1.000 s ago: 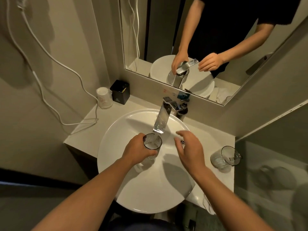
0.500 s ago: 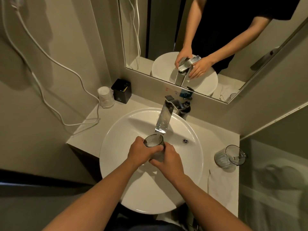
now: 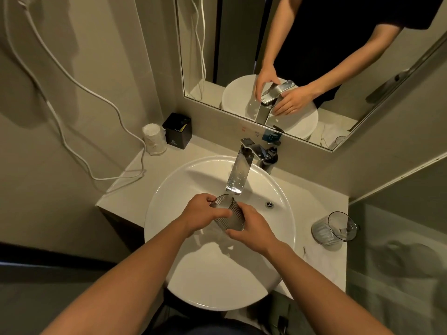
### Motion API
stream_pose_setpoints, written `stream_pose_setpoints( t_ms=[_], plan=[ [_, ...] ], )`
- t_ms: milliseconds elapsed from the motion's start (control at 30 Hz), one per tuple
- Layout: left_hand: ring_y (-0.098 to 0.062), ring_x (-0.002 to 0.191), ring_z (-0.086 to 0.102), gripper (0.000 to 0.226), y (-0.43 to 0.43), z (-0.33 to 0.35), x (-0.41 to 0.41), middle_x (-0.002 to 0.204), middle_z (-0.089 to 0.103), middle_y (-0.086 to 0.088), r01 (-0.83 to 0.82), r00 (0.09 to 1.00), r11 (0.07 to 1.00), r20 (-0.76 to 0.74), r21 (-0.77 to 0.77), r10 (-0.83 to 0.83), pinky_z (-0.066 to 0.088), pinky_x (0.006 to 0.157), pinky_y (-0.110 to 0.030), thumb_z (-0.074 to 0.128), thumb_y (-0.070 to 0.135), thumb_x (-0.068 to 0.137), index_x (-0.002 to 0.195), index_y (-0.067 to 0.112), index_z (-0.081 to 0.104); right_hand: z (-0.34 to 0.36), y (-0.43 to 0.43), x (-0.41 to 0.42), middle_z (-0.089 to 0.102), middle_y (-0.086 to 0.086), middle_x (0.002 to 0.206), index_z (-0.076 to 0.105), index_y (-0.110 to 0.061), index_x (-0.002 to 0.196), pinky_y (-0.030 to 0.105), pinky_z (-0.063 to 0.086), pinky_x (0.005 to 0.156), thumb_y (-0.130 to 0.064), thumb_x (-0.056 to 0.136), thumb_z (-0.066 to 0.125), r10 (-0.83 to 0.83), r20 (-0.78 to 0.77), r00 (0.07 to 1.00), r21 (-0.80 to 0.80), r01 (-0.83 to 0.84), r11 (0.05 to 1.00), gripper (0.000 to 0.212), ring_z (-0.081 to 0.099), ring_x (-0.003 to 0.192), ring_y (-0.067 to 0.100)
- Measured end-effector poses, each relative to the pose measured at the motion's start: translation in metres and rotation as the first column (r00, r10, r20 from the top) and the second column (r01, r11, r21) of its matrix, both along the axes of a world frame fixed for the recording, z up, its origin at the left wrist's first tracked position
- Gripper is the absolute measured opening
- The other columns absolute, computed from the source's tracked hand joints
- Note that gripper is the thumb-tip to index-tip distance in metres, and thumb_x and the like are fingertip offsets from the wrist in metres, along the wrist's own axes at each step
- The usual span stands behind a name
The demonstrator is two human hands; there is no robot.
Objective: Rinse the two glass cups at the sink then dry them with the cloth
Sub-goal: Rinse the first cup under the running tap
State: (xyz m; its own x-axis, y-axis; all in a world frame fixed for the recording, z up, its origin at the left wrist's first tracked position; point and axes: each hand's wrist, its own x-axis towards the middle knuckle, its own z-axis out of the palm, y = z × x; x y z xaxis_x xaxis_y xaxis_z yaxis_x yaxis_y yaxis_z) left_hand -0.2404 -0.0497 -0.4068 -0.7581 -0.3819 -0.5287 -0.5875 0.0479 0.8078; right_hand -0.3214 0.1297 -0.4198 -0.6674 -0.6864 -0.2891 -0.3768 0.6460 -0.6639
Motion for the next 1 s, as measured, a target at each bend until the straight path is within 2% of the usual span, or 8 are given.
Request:
stream_pose_setpoints(
  t_ms=[133, 267, 367, 433, 500, 600, 733, 1000],
  plan=[
    [-0.016, 0.058, 0.049, 0.050, 0.008, -0.004, -0.003, 0.060, 0.054, 0.001, -0.086, 0.996, 0.996, 0.018, -0.011, 0.086, 0.041, 0.062, -0.035, 0.090, 0.048, 0.053, 0.068, 0.012, 0.059, -0.003, -0.002, 0.011, 0.057, 0.000, 0.126, 0.048, -0.022, 0.140, 0.038, 0.050, 0.096, -0.057, 0.070, 0.082, 0.003, -0.193, 0.981, 0.093, 0.015, 0.996, 0.085, 0.058, 0.111, 0.021],
    [-0.013, 0.051, 0.032, 0.053, 0.008, -0.003, -0.003, 0.055, 0.036, 0.006, -0.053, 0.998, 0.998, 0.019, 0.024, 0.053, 0.028, 0.055, -0.029, 0.090, 0.043, 0.065, 0.056, 0.021, 0.042, -0.008, -0.007, 0.017, 0.053, 0.000, 0.119, 0.051, -0.019, 0.132, 0.035, 0.047, 0.093, -0.057, 0.069, 0.083, -0.041, -0.231, 0.972, 0.100, 0.066, 0.993, 0.081, 0.055, 0.108, 0.021],
    [-0.016, 0.062, 0.045, 0.049, 0.001, -0.005, 0.000, 0.067, 0.049, -0.003, 0.010, 0.999, 0.998, 0.034, 0.068, -0.012, 0.040, 0.063, -0.035, 0.091, 0.042, 0.062, 0.070, 0.010, 0.055, -0.009, -0.007, 0.012, 0.054, -0.001, 0.114, 0.054, -0.019, 0.129, 0.034, 0.050, 0.089, -0.054, 0.065, 0.083, -0.033, -0.176, 0.984, 0.087, 0.049, 0.995, 0.078, 0.055, 0.103, 0.020],
    [-0.019, 0.078, 0.063, 0.063, -0.004, -0.005, 0.002, 0.084, 0.069, -0.012, 0.035, 0.999, 0.995, 0.019, 0.091, -0.036, 0.056, 0.086, -0.045, 0.091, 0.044, 0.055, 0.095, 0.002, 0.068, -0.008, -0.006, 0.006, 0.054, -0.002, 0.113, 0.055, -0.021, 0.129, 0.035, 0.051, 0.088, -0.054, 0.064, 0.082, -0.001, -0.136, 0.991, 0.080, 0.012, 0.997, 0.078, 0.055, 0.102, 0.019],
    [-0.018, 0.085, 0.067, 0.068, -0.005, -0.006, 0.003, 0.097, 0.075, -0.017, 0.040, 0.999, 0.995, 0.008, 0.090, -0.040, 0.054, 0.098, -0.050, 0.091, 0.044, 0.054, 0.104, 0.002, 0.070, -0.008, -0.005, 0.002, 0.055, -0.001, 0.115, 0.055, -0.021, 0.132, 0.035, 0.051, 0.090, -0.052, 0.065, 0.082, 0.045, -0.125, 0.991, 0.081, -0.035, 0.996, 0.078, 0.055, 0.105, 0.019],
    [-0.018, 0.075, 0.057, 0.062, -0.003, -0.007, 0.002, 0.078, 0.062, -0.008, -0.018, 1.000, 0.997, -0.018, 0.079, 0.019, 0.051, 0.076, -0.042, 0.089, 0.046, 0.053, 0.089, 0.000, 0.068, -0.005, -0.005, 0.001, 0.057, 0.003, 0.123, 0.051, -0.018, 0.140, 0.036, 0.050, 0.094, -0.047, 0.070, 0.081, 0.056, -0.114, 0.992, 0.066, -0.048, 0.997, 0.081, 0.057, 0.112, 0.022],
    [-0.012, 0.057, 0.045, 0.044, 0.002, -0.009, -0.002, 0.056, 0.045, 0.008, -0.101, 0.994, 0.992, -0.021, 0.074, 0.103, 0.037, 0.061, -0.028, 0.089, 0.039, 0.066, 0.060, 0.019, 0.050, -0.005, -0.005, 0.007, 0.056, 0.002, 0.128, 0.048, -0.019, 0.143, 0.037, 0.049, 0.097, -0.053, 0.071, 0.082, 0.019, -0.174, 0.985, 0.049, -0.011, 0.999, 0.087, 0.056, 0.114, 0.021],
    [-0.017, 0.074, 0.053, 0.038, -0.002, -0.016, 0.000, 0.075, 0.056, -0.002, -0.012, 1.000, 0.984, -0.026, 0.179, 0.017, 0.041, 0.075, -0.034, 0.089, 0.035, 0.066, 0.081, 0.011, 0.064, -0.002, -0.003, 0.000, 0.059, -0.001, 0.118, 0.056, -0.023, 0.133, 0.035, 0.050, 0.091, -0.050, 0.068, 0.083, -0.001, -0.125, 0.992, 0.037, 0.006, 0.999, 0.076, 0.057, 0.107, 0.019]
  ],
)
